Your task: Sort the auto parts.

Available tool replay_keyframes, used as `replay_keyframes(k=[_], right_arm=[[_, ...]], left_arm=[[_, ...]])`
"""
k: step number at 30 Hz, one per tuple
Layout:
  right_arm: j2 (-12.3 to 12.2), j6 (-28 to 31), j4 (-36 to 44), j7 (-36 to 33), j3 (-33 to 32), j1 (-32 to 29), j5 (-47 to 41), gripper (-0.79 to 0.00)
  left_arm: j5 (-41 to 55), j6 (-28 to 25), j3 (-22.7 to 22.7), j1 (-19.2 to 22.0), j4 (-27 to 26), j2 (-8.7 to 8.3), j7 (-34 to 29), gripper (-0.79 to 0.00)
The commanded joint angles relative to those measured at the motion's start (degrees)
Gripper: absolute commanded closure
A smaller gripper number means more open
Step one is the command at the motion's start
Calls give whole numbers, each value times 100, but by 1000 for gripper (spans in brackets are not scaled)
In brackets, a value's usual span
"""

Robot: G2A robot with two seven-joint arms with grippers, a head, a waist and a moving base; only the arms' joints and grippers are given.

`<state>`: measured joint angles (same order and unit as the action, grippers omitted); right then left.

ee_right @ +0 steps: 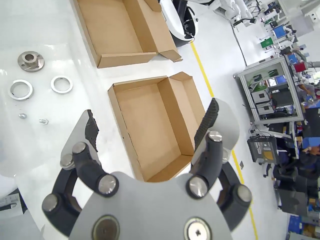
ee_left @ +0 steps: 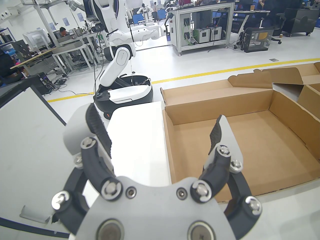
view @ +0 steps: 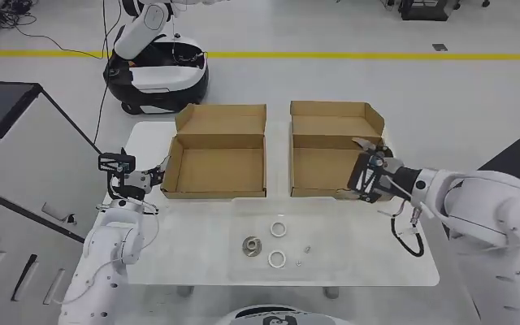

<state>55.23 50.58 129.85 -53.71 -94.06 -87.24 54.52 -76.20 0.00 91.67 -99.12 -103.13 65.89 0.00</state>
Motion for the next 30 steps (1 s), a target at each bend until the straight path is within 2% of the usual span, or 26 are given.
replay_keyframes(k=[1,9,20,25,30], right_arm=[[-127,-58,37,-58,221,64,-16,-785],[-783,-407,166,-408,1337,663,-137,-785],[-1583,-1053,219,-1054,2864,2059,-996,-785],[-1829,-1401,162,-1402,3747,2901,-1441,-785],[-1947,-1726,65,-1727,4714,3718,-1832,-785]], left_arm=[[0,0,0,0,0,0,0,-785],[0,0,0,0,0,0,0,-785],[0,0,0,0,0,0,0,-785],[0,0,0,0,0,0,0,-785],[0,0,0,0,0,0,0,-785]])
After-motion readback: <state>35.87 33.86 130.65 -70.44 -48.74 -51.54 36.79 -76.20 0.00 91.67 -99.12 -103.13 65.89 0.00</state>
